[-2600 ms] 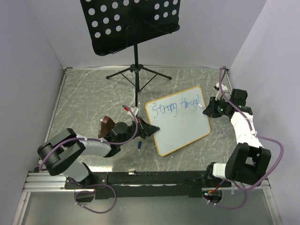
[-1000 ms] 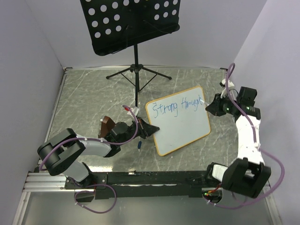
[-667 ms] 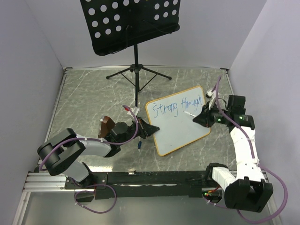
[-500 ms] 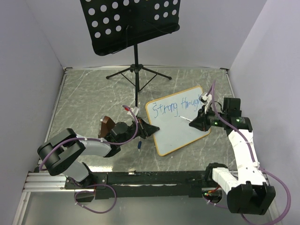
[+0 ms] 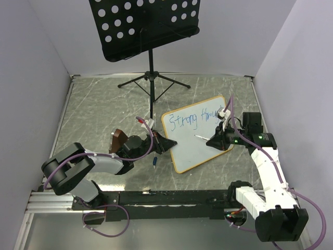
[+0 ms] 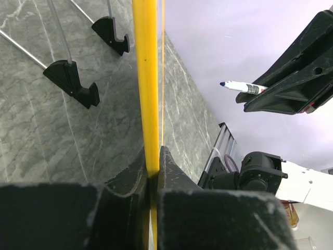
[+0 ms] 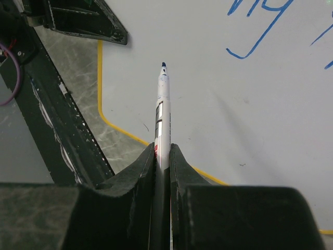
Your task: Write a sentence on the whiteboard
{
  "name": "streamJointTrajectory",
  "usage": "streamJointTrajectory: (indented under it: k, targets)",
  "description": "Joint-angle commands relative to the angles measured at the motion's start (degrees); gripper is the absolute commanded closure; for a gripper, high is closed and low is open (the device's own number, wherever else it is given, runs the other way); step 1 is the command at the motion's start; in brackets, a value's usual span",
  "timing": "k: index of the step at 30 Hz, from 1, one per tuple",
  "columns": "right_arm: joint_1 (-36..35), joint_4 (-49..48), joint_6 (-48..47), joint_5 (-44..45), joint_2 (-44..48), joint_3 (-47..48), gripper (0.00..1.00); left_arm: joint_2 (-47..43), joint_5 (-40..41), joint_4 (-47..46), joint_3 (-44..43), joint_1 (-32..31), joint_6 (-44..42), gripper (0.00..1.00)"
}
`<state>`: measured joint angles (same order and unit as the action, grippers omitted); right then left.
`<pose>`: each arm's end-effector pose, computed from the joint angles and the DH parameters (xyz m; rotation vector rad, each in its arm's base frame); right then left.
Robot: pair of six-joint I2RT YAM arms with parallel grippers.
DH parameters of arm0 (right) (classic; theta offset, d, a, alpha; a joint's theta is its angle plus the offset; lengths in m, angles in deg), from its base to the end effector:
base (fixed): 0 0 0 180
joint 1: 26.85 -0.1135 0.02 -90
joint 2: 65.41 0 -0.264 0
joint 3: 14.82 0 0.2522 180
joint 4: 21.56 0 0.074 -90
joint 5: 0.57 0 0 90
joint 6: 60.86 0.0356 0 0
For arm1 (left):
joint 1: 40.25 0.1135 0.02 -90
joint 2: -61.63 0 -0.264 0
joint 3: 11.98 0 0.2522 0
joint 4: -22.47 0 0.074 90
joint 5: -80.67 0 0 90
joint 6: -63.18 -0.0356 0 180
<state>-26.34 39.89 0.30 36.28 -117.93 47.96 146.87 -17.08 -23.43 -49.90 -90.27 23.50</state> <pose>0.1675 0.0270 0.2936 -0.8891 1.9823 0.8444 0.1751 -0.2163 0.1885 0.1142 1.7994 -1.4258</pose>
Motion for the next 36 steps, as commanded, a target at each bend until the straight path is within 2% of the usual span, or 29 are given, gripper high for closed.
streamJointTrajectory:
  k: [1, 13, 23, 31, 36]
  targets:
    - [-0.2, -0.9, -1.0, -0.6, 0.9, -0.1, 1.0, -0.6, -1.5, -4.0, -2.5, -0.1, -0.8, 0.99]
    - [-2.5, 0.6, -4.0, -0.7, 1.2, 0.0, 1.0, -0.2, -1.5, -4.0, -2.6, 0.0, -0.1, 0.99]
    - [-14.5, -6.0, -0.3, 11.1, 0.7, -1.8, 1.0, 1.0, -2.2, -4.1, -3.5, 0.0, 1.3, 0.99]
    - [-16.6, -11.3, 5.0, 20.6, -0.7, -3.0, 1.0, 1.0, -1.6, -5.0, -2.9, -0.1, 2.2, 0.99]
    - [-17.7, -12.3, 6.2, 22.8, -2.3, -2.5, 1.0, 1.3, -1.7, -5.1, -3.2, -0.1, 2.4, 0.99]
